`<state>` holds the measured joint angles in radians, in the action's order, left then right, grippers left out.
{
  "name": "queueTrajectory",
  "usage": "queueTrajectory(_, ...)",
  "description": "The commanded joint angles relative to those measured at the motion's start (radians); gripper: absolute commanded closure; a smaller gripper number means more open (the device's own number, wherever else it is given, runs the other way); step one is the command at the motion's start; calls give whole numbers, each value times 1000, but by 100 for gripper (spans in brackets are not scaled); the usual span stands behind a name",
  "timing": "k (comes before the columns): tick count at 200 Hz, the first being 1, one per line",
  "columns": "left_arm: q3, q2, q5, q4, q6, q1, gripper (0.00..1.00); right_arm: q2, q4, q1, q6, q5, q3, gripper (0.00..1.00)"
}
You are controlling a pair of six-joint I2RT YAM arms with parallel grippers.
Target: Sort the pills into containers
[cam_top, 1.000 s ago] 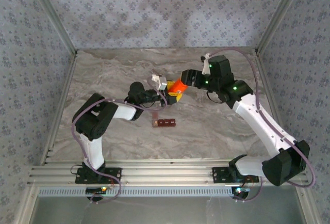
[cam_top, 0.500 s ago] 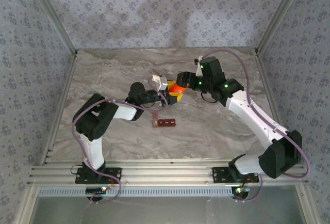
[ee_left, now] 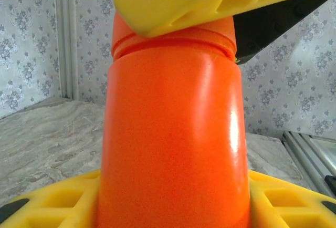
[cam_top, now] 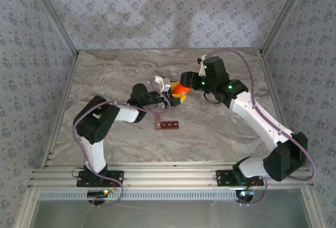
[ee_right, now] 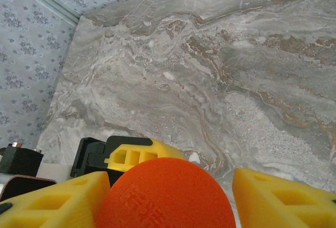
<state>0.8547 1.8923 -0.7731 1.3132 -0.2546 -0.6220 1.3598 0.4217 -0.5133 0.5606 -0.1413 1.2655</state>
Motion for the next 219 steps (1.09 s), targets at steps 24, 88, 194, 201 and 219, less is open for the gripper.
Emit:
queueTrajectory(24, 3, -42, -8, 50, 12, -5, 100, -19, -8, -10, -8, 0, 30, 58)
queueTrajectory(88, 5, -34, -39, 97, -36, 3, 100, -38, -91, 51, -200, -189, 7, 73)
queueTrajectory(194, 22, -61, -137, 97, -81, 4, 100, -66, -97, 224, -505, -662, 40, 75)
queueTrajectory(201, 21, -62, -136, 96, -80, 3, 100, -71, -110, 225, -475, -637, 31, 75)
queueTrajectory(219, 24, -62, -135, 97, -80, 3, 100, -95, -177, 226, -379, -568, -21, 74)
